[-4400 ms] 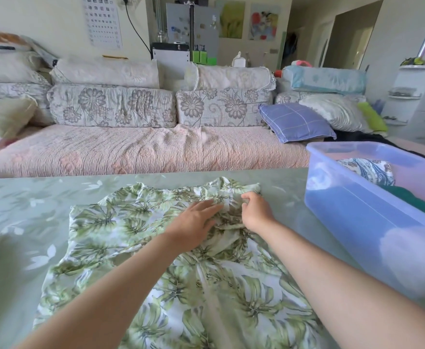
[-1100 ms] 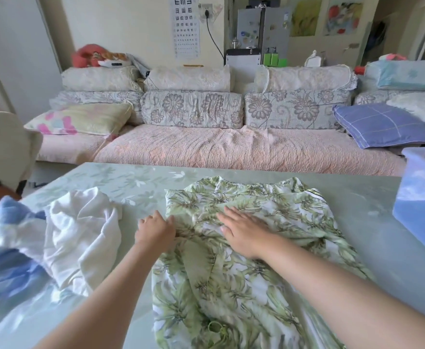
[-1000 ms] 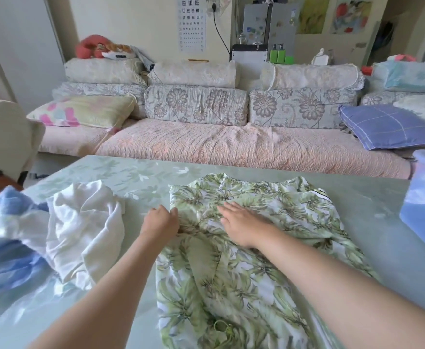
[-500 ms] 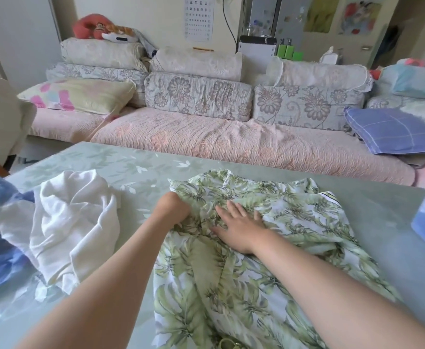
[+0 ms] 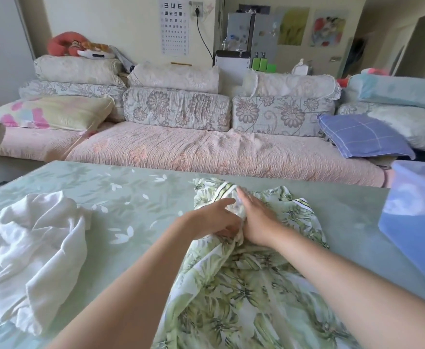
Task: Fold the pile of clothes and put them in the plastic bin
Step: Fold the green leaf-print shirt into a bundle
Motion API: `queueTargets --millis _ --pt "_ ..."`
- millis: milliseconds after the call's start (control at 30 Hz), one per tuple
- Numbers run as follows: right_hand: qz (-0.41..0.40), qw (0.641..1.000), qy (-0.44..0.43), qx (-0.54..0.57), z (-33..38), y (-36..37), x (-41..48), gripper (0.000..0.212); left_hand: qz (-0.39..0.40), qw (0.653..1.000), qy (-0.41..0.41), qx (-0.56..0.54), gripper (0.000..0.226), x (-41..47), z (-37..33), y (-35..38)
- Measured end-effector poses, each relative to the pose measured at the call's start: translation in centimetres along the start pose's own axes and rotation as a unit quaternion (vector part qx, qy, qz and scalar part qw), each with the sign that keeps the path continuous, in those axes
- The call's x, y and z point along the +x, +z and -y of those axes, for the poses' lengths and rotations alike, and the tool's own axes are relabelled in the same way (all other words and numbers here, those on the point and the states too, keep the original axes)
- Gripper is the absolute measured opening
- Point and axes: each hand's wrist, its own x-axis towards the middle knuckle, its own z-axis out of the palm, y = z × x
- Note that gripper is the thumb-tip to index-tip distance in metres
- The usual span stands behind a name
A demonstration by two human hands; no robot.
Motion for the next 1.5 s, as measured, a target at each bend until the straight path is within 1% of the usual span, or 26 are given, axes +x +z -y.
queueTargets --millis 33,67,100,167,200,233,267,333,367,433,467,500,567,600,633,700,767,833,867,900,967,1033,1133,1200,1400,1500 --pt "0.014 1.0 0.006 -0.004 -0.7 0.0 -0.2 0.104 -0.01 1.0 -0.002 -0.007 0.061 0.3 0.4 -0.3" --pt "0.02 1.0 0.009 0.002 -1.1 -0.1 -0.5 0.1 -0.037 0.999 0.001 -0.001 0.054 0.5 0.7 -0.9" --pt "0.021 1.0 0.004 0.009 -1.4 0.0 -0.6 0.097 -0.08 0.996 0.008 0.027 0.05 0.6 1.1 -1.5" --pt "0.01 1.0 -0.026 -0.004 -1.4 0.1 -0.5 0.094 -0.174 0.98 0.027 0.088 0.047 0.8 2.1 -2.7" --pt "0.0 0.999 -0.047 -0.027 -1.3 0.3 -0.2 0.094 -0.206 0.971 0.037 0.111 0.048 0.7 2.6 -3.1" --pt "-0.002 0.996 -0.072 -0.053 -1.3 0.7 0.3 0.093 -0.215 0.966 0.042 0.139 0.049 0.7 3.1 -3.5" --pt "-0.003 0.993 -0.097 -0.069 -1.2 0.9 0.7 0.088 -0.206 0.959 0.045 0.188 0.048 0.6 3.6 -3.9" --pt "-0.02 0.988 -0.133 -0.075 -1.1 0.9 1.1 0.067 -0.174 0.933 0.056 0.31 0.044 0.6 4.2 -4.2" --pt "-0.037 0.987 -0.143 -0.068 -1.2 0.7 1.1 0.059 -0.169 0.923 0.064 0.341 0.044 0.6 4.3 -4.1" --pt "-0.07 0.986 -0.142 -0.059 -2.0 0.2 1.1 0.051 -0.153 0.92 0.073 0.355 0.048 0.7 4.3 -3.5" --pt "-0.072 0.987 -0.13 -0.069 -2.7 0.0 1.0 0.049 -0.126 0.918 0.07 0.37 0.055 0.8 4.3 -3.0" --pt "-0.056 0.989 -0.108 -0.081 -3.5 0.1 1.1 0.05 -0.086 0.914 0.052 0.392 0.067 1.0 4.5 -2.4" --pt "0.002 0.993 -0.059 -0.102 -4.9 0.4 1.3 0.062 -0.006 0.9 -0.013 0.435 0.085 1.3 4.7 -1.4" --pt "0.019 0.992 -0.044 -0.118 -5.2 0.4 1.4 0.069 0.021 0.892 -0.043 0.449 0.089 1.5 4.7 -1.1" --pt "0.016 0.99 -0.038 -0.136 -5.3 0.2 1.6 0.071 0.031 0.888 -0.064 0.454 0.091 1.6 4.6 -1.0" --pt "-0.043 0.98 -0.058 -0.185 -4.7 -0.8 2.2 0.063 0.017 0.89 -0.072 0.449 0.09 1.7 3.8 -1.1" --pt "-0.103 0.968 -0.084 -0.211 -3.3 -1.7 3.3 0.058 -0.036 0.897 -0.054 0.437 0.075 1.7 3.2 -1.4" --pt "-0.109 0.974 -0.093 -0.178 -1.7 -1.8 4.9 0.06 -0.12 0.899 -0.007 0.421 0.056 1.9 3.5 -1.5" --pt "-0.102 0.978 -0.094 -0.155 -0.8 -1.6 5.7 0.061 -0.152 0.894 0.02 0.422 0.054 1.9 3.9 -1.5" --pt "-0.094 0.98 -0.098 -0.143 0.0 -1.2 6.8 0.061 -0.167 0.889 0.041 0.424 0.056 2.0 4.4 -1.4" --pt "-0.079 0.976 -0.125 -0.161 1.5 -0.6 8.8 0.056 -0.156 0.891 0.056 0.423 0.067 2.1 5.3 -1.2" --pt "-0.021 0.971 -0.142 -0.19 2.5 0.4 10.6 0.05 -0.126 0.896 0.032 0.425 0.077 2.2 6.1 -1.3" --pt "0.095 0.968 -0.094 -0.213 2.9 2.5 12.6 0.054 -0.088 0.893 -0.019 0.44 0.087 2.2 7.1 -1.5" --pt "0.134 0.966 -0.054 -0.213 2.7 3.9 13.4 0.058 -0.08 0.893 -0.031 0.443 0.091 2.2 7.4 -1.6" --pt "0.131 0.97 -0.009 -0.204 2.5 5.2 14.4 0.064 -0.079 0.891 -0.042 0.445 0.093 2.2 7.8 -2.1" --pt "0.117 0.968 0.002 -0.223 2.4 4.8 13.7 0.067 -0.076 0.882 -0.051 0.463 0.093 2.5 7.2 -2.1"
